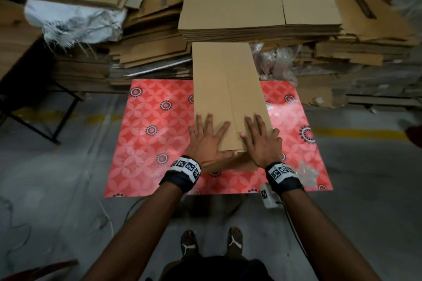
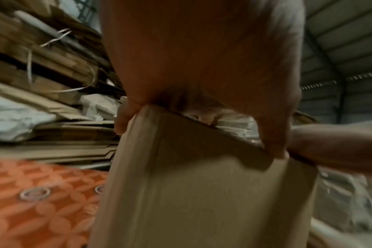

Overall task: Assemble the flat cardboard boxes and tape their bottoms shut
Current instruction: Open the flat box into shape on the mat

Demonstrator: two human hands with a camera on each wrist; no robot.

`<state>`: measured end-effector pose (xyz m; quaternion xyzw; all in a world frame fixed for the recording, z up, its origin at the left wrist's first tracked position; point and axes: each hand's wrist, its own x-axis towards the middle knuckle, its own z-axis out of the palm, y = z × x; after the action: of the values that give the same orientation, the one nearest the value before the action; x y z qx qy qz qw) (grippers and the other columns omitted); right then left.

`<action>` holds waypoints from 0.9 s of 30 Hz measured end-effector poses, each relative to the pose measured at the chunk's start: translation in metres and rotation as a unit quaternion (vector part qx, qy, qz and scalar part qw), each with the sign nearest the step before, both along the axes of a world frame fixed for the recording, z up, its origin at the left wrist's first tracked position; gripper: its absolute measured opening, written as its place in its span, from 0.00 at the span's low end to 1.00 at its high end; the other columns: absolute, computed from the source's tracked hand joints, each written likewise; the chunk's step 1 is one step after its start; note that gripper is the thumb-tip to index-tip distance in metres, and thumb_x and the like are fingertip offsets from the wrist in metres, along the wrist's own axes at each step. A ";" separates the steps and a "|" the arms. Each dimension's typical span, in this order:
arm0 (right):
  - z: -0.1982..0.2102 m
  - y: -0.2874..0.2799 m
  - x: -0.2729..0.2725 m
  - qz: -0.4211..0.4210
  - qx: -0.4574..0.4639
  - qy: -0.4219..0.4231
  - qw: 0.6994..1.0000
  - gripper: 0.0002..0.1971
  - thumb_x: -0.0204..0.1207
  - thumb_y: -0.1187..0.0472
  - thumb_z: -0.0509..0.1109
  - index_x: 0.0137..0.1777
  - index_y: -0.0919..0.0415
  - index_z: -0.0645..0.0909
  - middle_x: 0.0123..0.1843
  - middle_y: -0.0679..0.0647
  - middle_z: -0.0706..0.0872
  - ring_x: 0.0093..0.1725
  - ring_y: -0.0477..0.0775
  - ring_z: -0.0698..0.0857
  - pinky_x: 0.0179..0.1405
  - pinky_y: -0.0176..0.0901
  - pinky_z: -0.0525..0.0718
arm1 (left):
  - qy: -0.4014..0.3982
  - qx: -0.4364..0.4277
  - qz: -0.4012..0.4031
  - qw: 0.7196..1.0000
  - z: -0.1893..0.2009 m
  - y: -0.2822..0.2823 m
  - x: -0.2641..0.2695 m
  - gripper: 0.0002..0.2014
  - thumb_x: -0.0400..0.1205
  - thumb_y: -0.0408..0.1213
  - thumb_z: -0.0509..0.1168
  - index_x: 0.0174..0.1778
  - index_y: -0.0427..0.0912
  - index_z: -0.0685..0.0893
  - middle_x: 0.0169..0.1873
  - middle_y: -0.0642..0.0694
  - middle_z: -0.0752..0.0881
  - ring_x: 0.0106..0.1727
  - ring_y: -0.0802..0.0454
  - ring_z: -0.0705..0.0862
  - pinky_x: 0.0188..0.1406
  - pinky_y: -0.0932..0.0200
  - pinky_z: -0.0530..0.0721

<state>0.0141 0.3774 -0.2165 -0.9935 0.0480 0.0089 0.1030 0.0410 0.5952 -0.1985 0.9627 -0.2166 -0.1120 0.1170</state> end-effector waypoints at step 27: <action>0.010 0.041 0.000 0.065 0.032 0.037 0.997 0.36 0.80 0.27 0.45 0.87 0.34 0.51 0.91 0.41 0.50 0.84 0.88 0.39 0.72 0.96 0.45 | -0.014 -0.148 0.222 0.964 -0.030 0.055 -0.018 0.38 0.86 0.62 0.49 0.87 0.40 0.60 0.81 0.31 0.70 0.80 0.32 0.71 0.77 0.37 0.73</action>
<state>0.0138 0.4188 -0.2065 -0.9898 -0.0131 0.0534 0.1318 0.0227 0.6499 -0.2288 0.9601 -0.0137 -0.0360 0.2770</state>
